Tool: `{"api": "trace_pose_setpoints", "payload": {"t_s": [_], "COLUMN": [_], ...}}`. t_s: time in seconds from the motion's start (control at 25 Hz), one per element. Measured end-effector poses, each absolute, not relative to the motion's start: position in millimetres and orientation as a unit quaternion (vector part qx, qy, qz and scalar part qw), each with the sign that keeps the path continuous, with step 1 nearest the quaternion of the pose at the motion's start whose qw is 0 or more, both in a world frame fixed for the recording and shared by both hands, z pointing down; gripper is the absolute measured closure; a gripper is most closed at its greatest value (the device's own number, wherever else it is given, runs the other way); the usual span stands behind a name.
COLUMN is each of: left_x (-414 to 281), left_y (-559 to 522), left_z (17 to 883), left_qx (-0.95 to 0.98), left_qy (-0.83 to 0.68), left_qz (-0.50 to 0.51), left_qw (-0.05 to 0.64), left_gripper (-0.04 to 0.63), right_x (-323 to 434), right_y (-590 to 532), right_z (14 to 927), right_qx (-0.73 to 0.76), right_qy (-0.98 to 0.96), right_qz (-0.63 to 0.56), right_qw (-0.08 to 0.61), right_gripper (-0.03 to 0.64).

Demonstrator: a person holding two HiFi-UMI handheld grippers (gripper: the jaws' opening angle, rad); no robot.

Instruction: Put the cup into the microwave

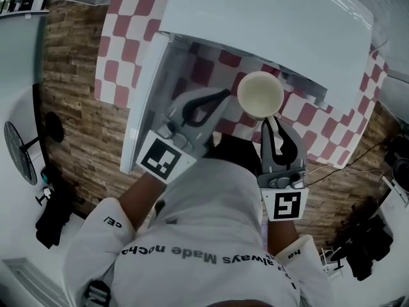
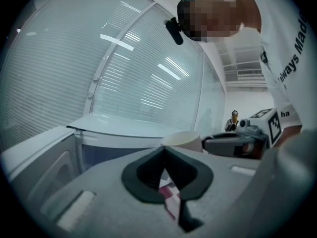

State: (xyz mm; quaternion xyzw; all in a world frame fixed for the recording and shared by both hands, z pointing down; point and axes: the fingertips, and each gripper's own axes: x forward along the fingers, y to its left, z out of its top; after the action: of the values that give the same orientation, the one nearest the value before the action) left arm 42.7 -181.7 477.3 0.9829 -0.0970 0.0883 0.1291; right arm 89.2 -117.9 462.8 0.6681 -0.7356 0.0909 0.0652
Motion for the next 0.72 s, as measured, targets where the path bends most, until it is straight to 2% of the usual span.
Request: {"api": "trace_pose_setpoints", "payload": {"t_s": [0.72], "left_x": [53.0], "left_y": [-209.9], "left_z": [555.9], "left_qx": [0.978], "left_qy": [-0.138], "left_qz": [0.092], "left_qw": [0.124], "left_gripper": [0.592], "right_x": [109.8], "right_y": [-155.5], "right_z": [549.3], "right_qx": [0.689], "right_qy": [-0.715], "right_qz": [0.094], "right_qw": [0.079], "right_gripper": [0.578]}}
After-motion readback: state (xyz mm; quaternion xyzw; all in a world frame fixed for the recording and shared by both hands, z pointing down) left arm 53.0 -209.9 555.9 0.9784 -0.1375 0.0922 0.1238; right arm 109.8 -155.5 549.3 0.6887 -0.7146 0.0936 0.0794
